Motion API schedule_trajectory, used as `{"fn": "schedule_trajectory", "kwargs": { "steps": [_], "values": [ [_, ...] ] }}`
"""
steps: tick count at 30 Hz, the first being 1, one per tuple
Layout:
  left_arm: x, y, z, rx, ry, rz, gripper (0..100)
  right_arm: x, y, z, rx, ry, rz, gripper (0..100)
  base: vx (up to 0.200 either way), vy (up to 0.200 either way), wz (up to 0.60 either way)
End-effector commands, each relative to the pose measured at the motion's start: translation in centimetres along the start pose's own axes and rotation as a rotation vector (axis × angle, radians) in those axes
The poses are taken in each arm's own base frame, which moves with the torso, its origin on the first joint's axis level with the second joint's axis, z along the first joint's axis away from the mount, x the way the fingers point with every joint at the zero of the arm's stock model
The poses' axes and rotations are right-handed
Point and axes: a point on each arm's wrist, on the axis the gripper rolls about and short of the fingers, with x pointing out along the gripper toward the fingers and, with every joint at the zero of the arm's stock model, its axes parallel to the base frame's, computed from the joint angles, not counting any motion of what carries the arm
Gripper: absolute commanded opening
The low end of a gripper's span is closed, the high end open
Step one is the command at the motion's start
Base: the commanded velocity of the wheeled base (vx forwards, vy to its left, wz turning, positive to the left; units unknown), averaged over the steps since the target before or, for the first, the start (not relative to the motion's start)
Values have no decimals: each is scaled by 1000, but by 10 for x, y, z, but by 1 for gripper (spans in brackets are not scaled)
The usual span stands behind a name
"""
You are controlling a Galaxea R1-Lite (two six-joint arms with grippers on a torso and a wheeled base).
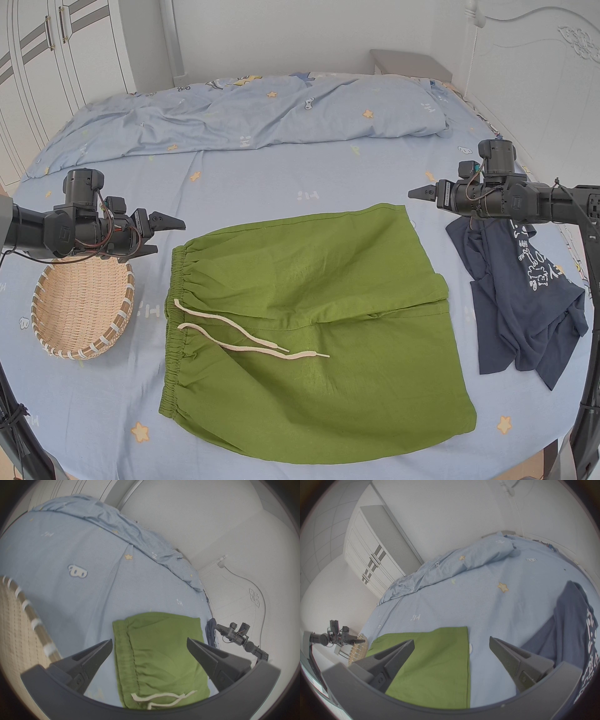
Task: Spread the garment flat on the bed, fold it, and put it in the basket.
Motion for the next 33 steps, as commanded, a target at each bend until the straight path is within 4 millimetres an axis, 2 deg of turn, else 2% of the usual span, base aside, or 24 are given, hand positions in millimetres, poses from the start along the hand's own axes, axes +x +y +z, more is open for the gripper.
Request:
{"fn": "schedule_trajectory", "kwargs": {
  "steps": [1, 6, 7, 9, 12, 16, 17, 18, 23, 33],
  "values": [
    [-51, -29, -36, -101, 47, -39, 100, -82, 11, -5, 101, 35, -37, 100, 0, 0, 0],
    [-78, -10, -93, -221, 186, -56, 100, -130, 11, -46, 151, 83, -44, 100, 0, 0, 0],
    [-79, -10, -95, -225, 189, -55, 100, -131, 10, -48, 152, 84, -42, 100, 0, 0, 0],
    [-93, 1, -123, -291, 245, -71, 100, -146, 12, -72, 169, 105, -24, 100, 0, 0, 0],
    [-103, 11, -157, -319, 299, -90, 100, -160, 15, -96, 175, 116, -24, 100, 0, 0, 0],
    [-113, 25, -189, -254, 306, -106, 100, -174, 23, -116, 188, 126, -17, 100, 0, 0, 0],
    [-113, 25, -189, -254, 306, -106, 100, -174, 23, -116, 188, 126, -17, 100, 0, 0, 0],
    [-116, 29, -202, -209, 310, -125, 100, -181, 26, -123, 200, 130, -13, 100, 0, 0, 0],
    [-107, 39, -223, -186, 369, -141, 100, -194, 35, -136, 197, 143, 0, 100, 0, 0, 0],
    [-83, 53, -228, -157, 376, -157, 100, -196, 40, -137, 191, 125, 16, 100, 0, 0, 0]
  ]
}}
